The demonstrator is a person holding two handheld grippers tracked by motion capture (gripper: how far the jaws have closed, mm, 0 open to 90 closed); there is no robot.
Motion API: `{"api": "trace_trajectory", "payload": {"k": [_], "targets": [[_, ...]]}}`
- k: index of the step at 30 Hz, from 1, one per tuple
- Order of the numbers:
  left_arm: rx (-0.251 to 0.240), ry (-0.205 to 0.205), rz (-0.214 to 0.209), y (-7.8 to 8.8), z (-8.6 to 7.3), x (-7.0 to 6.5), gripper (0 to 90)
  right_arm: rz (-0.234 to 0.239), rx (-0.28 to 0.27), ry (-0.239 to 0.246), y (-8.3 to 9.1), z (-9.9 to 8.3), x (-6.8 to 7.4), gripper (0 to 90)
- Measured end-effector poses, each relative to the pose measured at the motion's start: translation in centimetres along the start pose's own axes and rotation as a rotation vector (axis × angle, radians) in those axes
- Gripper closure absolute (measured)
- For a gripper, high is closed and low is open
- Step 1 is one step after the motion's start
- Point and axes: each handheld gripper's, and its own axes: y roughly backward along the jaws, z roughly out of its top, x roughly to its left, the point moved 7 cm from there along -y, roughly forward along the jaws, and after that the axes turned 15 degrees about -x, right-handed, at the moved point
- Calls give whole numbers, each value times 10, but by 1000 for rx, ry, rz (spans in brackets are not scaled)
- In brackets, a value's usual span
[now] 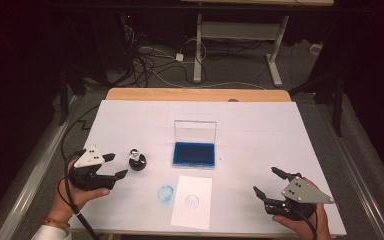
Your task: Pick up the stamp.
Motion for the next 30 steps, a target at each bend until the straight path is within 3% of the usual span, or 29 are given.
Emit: {"api": "trace_trajectory", "payload": {"k": [5, 8, 16, 21, 30], "targets": [[67, 12, -44, -9, 7, 7, 306, 7, 14, 3, -2, -3, 1, 235], [126, 15, -49, -19, 9, 14, 306, 12, 23, 5, -3, -4, 3, 235], [200, 20, -88, -36, 10, 20, 306, 30, 28, 2, -3, -6, 5, 236], [237, 6, -87, -49, 11, 20, 306, 33, 33, 3, -4, -7, 5, 237], [244, 12, -102, -61, 12, 25, 330, 42, 45, 12, -6, -9, 8, 244]]}}
